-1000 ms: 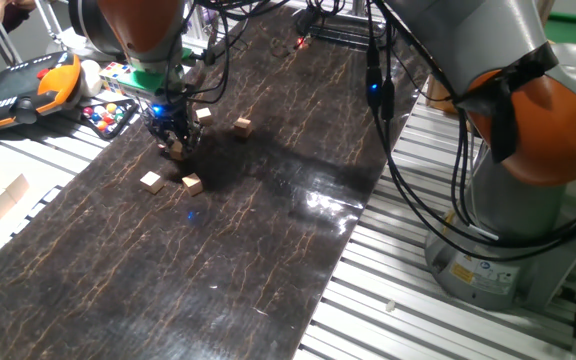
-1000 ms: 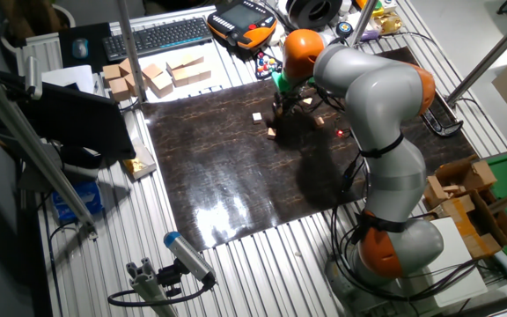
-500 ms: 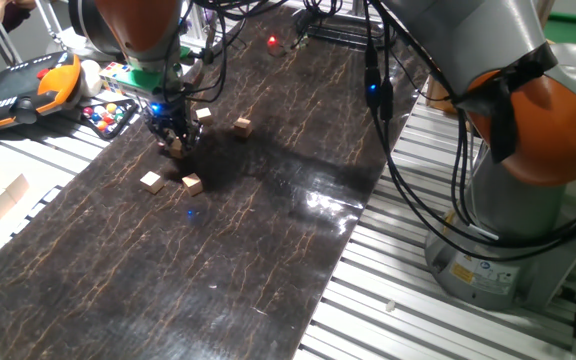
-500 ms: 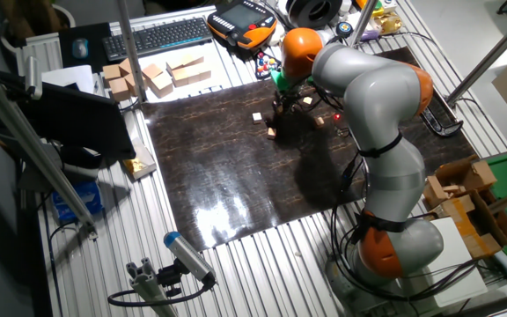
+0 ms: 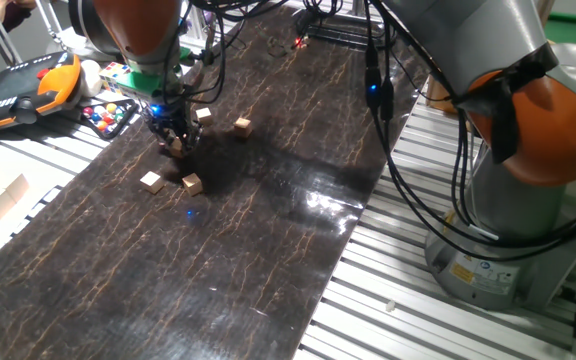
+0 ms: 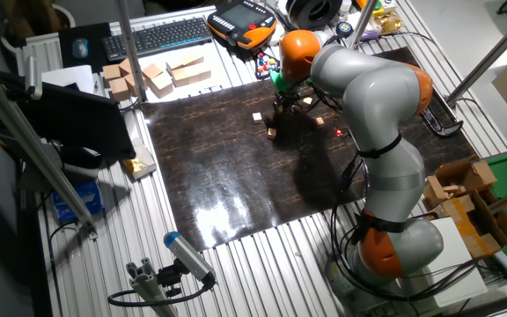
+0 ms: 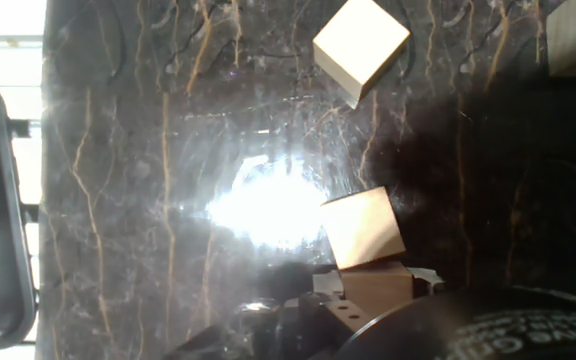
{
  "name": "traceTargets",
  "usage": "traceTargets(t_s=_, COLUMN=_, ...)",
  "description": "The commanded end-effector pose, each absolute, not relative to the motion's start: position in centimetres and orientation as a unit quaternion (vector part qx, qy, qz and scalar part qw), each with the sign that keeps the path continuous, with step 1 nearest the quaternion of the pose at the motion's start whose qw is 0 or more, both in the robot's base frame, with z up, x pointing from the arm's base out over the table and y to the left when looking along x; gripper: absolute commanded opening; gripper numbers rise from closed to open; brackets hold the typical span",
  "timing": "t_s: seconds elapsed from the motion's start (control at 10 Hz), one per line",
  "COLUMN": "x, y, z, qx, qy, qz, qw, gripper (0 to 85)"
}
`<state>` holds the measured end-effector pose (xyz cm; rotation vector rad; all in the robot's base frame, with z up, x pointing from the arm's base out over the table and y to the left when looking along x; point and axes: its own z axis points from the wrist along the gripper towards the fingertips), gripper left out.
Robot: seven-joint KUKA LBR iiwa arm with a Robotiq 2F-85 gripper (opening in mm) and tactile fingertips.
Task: Stack the blocks into a pyramid shape
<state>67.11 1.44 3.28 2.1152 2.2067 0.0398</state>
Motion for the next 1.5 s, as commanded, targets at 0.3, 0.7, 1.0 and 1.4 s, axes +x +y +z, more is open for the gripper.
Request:
traceTargets(t_s=0.3, x=66.92, y=0.84, z=3.23, qx=0.695, qy=0.718, qz=0.012, qw=0.039, gripper=0.7)
traceTargets(t_s=0.7, x=66.94, y=0.80, z=3.29, qx=0.695, qy=0.717, qz=0.010, qw=0.040, gripper=0.7)
traceTargets(t_s=1.0, x=67.22, y=0.96, z=3.24, qx=0.697, qy=0.716, qz=0.012, qw=0.039, gripper=0.7)
traceTargets(t_s=1.4, x=67.26, y=0.83, z=3.18, qx=0.696, qy=0.717, qz=0.011, qw=0.038, gripper=0.7)
